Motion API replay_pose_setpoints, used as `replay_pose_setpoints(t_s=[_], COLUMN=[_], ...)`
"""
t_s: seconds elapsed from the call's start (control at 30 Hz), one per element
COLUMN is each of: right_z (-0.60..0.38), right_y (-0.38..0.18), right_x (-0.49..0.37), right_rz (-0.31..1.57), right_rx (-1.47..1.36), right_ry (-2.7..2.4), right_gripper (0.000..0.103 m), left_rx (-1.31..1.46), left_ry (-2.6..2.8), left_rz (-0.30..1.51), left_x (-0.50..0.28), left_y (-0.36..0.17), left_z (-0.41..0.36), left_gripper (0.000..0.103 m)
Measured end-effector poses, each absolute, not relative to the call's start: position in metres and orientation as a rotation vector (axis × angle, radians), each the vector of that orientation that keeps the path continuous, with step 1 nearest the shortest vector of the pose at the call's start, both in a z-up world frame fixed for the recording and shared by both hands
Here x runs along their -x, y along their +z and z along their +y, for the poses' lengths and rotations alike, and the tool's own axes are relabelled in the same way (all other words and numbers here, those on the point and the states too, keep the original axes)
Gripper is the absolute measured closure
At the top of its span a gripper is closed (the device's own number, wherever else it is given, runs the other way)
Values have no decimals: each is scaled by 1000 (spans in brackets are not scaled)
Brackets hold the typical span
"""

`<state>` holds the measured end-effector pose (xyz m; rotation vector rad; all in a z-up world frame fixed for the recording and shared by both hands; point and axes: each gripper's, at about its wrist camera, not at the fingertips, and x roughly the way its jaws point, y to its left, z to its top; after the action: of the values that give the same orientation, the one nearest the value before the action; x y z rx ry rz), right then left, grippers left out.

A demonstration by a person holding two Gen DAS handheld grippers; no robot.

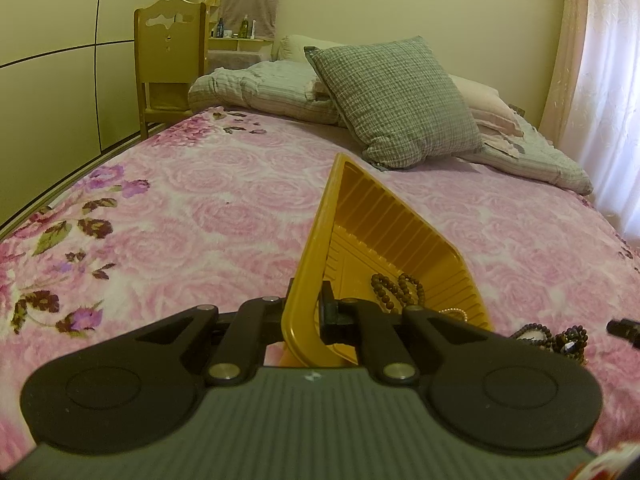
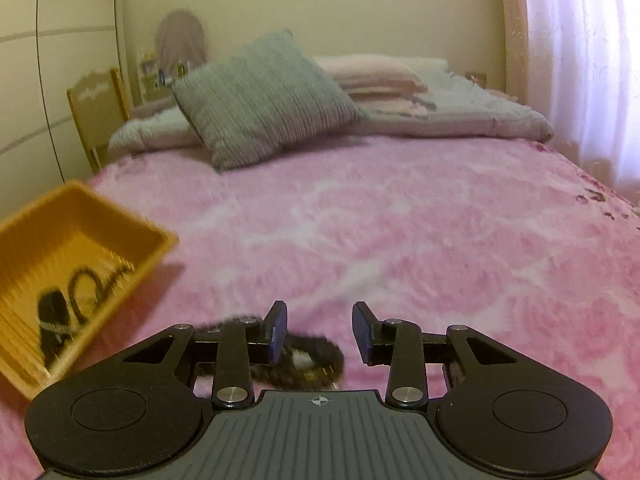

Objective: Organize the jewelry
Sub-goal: 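Grasp the dark bead necklace in the pile with the right tool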

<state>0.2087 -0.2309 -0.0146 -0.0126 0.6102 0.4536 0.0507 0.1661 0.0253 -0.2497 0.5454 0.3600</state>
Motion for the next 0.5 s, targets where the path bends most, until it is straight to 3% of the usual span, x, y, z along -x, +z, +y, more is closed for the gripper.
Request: replay_pose_setpoints(t_s=[0.43, 0.5], right_z=[-205, -202], right_y=[-43, -45], right_x=[-212, -216], right_rz=[681, 692], right_rx=[69, 75], right_ry=[513, 503], right_gripper=[67, 71], left_rx=[247, 246], left_ry=[359, 359], left_rz=[546, 547], left_x=[-51, -51], left_y=[25, 25], left_z=[167, 167], left_gripper=[97, 97])
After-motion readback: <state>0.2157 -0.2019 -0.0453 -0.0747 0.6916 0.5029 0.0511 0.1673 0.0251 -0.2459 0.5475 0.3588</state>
